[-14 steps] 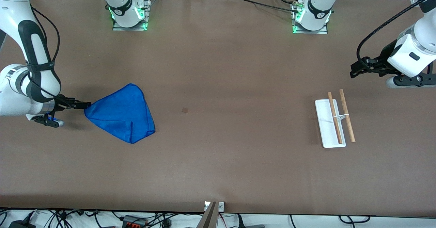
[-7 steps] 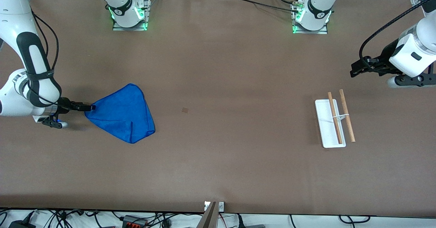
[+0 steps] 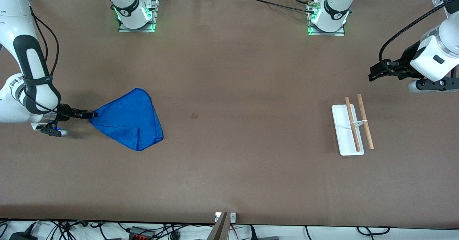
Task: Pass towel and hang on rack
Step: 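Close the right gripper on the towel corner and lift it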
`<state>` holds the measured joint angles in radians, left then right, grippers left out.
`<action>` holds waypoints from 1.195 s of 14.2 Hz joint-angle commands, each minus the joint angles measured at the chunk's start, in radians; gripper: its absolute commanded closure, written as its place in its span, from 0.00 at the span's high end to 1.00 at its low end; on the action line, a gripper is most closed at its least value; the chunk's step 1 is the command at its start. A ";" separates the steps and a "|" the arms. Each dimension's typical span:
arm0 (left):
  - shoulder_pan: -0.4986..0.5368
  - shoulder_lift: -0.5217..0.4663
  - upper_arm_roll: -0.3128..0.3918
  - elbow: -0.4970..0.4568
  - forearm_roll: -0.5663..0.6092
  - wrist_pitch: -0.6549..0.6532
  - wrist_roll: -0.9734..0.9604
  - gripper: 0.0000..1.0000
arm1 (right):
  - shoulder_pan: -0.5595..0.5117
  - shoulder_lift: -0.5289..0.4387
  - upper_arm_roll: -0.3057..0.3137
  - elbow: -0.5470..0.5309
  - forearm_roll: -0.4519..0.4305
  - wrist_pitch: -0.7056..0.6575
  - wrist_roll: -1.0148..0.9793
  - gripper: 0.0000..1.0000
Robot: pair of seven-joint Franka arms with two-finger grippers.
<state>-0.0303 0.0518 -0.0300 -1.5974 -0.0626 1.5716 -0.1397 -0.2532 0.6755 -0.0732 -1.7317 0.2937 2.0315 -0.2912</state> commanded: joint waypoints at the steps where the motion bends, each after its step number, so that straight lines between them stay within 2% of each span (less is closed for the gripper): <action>1: 0.009 0.017 -0.002 0.036 -0.019 -0.022 0.023 1.00 | -0.009 0.022 0.013 0.027 0.024 -0.010 -0.023 0.66; 11: 0.009 0.017 -0.002 0.036 -0.019 -0.021 0.023 1.00 | -0.001 0.021 0.020 0.035 0.024 -0.013 -0.025 0.46; 13: 0.009 0.017 -0.002 0.036 -0.019 -0.021 0.023 1.00 | -0.001 0.021 0.020 0.037 0.022 -0.013 -0.026 0.34; 17: 0.009 0.017 -0.002 0.036 -0.019 -0.021 0.023 1.00 | 0.003 0.019 0.020 0.037 0.022 -0.020 -0.029 0.00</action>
<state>-0.0301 0.0519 -0.0300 -1.5974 -0.0636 1.5716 -0.1363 -0.2489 0.6857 -0.0580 -1.7130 0.2965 2.0296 -0.2946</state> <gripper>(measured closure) 0.000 0.855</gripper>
